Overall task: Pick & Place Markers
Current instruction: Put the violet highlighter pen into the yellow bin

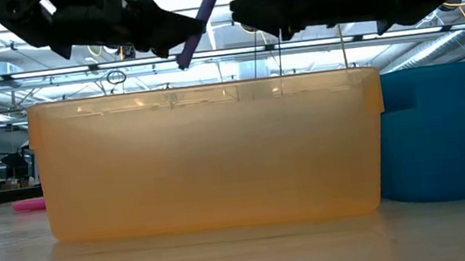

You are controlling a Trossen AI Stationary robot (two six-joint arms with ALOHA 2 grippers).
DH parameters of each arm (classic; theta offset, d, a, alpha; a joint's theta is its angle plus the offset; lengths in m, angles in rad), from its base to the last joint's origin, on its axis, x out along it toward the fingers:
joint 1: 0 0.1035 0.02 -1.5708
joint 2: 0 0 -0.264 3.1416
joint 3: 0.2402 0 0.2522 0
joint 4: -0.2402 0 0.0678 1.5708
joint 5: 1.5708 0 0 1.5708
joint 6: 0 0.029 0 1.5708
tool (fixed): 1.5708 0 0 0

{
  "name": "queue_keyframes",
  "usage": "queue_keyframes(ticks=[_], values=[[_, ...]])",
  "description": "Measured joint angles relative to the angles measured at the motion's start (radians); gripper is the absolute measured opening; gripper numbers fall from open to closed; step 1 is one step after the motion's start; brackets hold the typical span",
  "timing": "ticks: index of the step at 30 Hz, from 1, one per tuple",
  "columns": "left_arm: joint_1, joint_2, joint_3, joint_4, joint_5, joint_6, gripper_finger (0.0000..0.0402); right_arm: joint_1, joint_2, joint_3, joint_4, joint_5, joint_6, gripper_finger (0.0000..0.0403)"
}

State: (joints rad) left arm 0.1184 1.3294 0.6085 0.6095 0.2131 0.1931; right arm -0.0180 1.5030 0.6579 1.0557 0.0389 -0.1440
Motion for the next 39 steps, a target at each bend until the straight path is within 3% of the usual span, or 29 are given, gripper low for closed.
queue_keyframes(ticks=[14, 22, 33, 39], values=[[-0.010, 0.072, 0.006, 0.087, 0.018, -0.022, 0.0063, 0.022, 0.076, 0.129, -0.122, -0.019, 0.031, 0.0197], [-0.009, 0.072, 0.006, 0.084, 0.027, -0.038, 0.0063, 0.026, 0.181, 0.204, -0.084, -0.052, 0.018, 0.0197], [-0.010, 0.072, 0.007, 0.063, 0.033, -0.043, 0.0066, 0.026, 0.151, 0.210, -0.134, -0.064, -0.004, 0.0196], [-0.016, 0.071, 0.006, 0.063, 0.031, -0.039, 0.0066, 0.026, 0.154, 0.209, -0.161, -0.012, -0.021, 0.0195]])
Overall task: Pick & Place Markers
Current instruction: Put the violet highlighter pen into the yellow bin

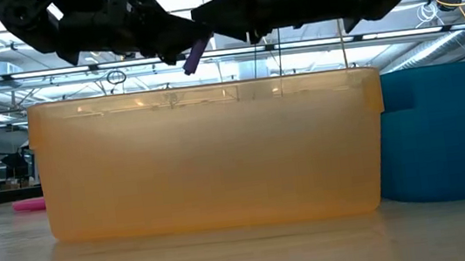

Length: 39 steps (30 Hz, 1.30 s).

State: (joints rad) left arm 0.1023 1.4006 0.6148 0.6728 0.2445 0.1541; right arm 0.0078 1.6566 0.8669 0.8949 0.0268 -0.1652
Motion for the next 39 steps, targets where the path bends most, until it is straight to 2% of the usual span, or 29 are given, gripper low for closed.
queue_keyframes(ticks=[5, 13, 16, 20, 25, 30, 35, 39], values=[[0.000, 0.000, 0.000, -0.010, -0.001, 0.000, 0.0069, 0.000, 0.000, 0.000, -0.010, -0.002, -0.005, 0.0160], [0.000, -0.001, 0.002, -0.021, 0.001, 0.004, 0.0069, 0.001, -0.020, 0.000, -0.039, -0.009, -0.013, 0.0050], [-0.001, -0.001, 0.002, -0.028, 0.001, 0.001, 0.0075, 0.006, -0.020, 0.000, -0.047, -0.008, -0.032, 0.0049], [-0.002, -0.001, 0.001, -0.043, -0.021, -0.087, 0.0112, 0.008, -0.020, 0.000, -0.068, 0.002, -0.068, 0.0049], [-0.015, -0.015, 0.000, -0.083, -0.159, -0.108, 0.0178, 0.007, -0.065, 0.000, -0.147, 0.087, -0.070, 0.0049], [-0.056, -0.064, 0.000, -0.141, -0.297, -0.026, 0.0234, 0.007, -0.149, -0.002, -0.352, 0.228, -0.078, 0.0049], [-0.109, -0.176, 0.000, -0.263, -0.469, 0.006, 0.0261, 0.001, -0.260, -0.002, -0.633, 0.361, -0.013, 0.0049], [-0.157, -0.301, 0.000, -0.457, -0.677, -0.008, 0.0261, -0.030, -0.343, -0.001, -0.824, 0.472, 0.086, 0.0049]])
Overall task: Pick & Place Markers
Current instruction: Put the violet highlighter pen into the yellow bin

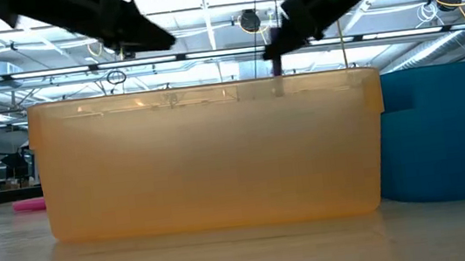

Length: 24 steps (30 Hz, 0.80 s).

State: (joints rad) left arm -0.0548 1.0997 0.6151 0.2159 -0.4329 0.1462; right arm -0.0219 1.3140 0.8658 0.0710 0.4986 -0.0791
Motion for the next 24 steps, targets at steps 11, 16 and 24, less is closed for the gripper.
queue_keyframes(ticks=[11, 16, 24], values=[[-0.067, -0.237, 0.000, -0.317, -0.196, -0.185, 0.0234, -0.096, -0.096, -0.096, -0.048, 0.026, 0.116, 0.0067], [-0.071, -0.245, 0.000, -0.320, -0.196, -0.187, 0.0225, -0.099, -0.097, -0.103, -0.031, 0.024, 0.117, 0.0073], [-0.071, -0.227, 0.000, -0.321, -0.196, -0.188, 0.0223, -0.099, -0.097, -0.103, -0.030, 0.024, 0.128, 0.0085]])
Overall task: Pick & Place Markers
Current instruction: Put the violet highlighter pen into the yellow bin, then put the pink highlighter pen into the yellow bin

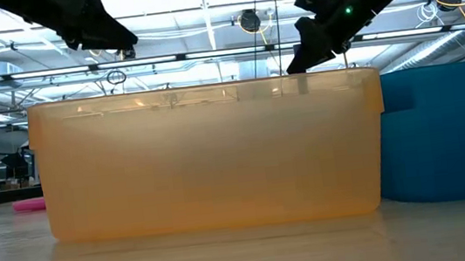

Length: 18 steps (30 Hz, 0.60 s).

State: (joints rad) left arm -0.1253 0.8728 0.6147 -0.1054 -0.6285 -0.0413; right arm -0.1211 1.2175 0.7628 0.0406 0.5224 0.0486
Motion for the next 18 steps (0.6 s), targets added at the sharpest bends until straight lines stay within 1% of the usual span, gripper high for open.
queue_keyframes(ticks=[12, 18], values=[[0.000, 0.000, 0.000, 0.001, 0.000, 0.001, 0.0223, 0.000, 0.000, 0.000, 0.044, 0.000, 0.019, 0.0182], [0.000, -0.001, 0.000, 0.001, 0.000, 0.000, 0.0223, 0.000, 0.000, 0.000, 0.045, 0.000, 0.019, 0.0204]])
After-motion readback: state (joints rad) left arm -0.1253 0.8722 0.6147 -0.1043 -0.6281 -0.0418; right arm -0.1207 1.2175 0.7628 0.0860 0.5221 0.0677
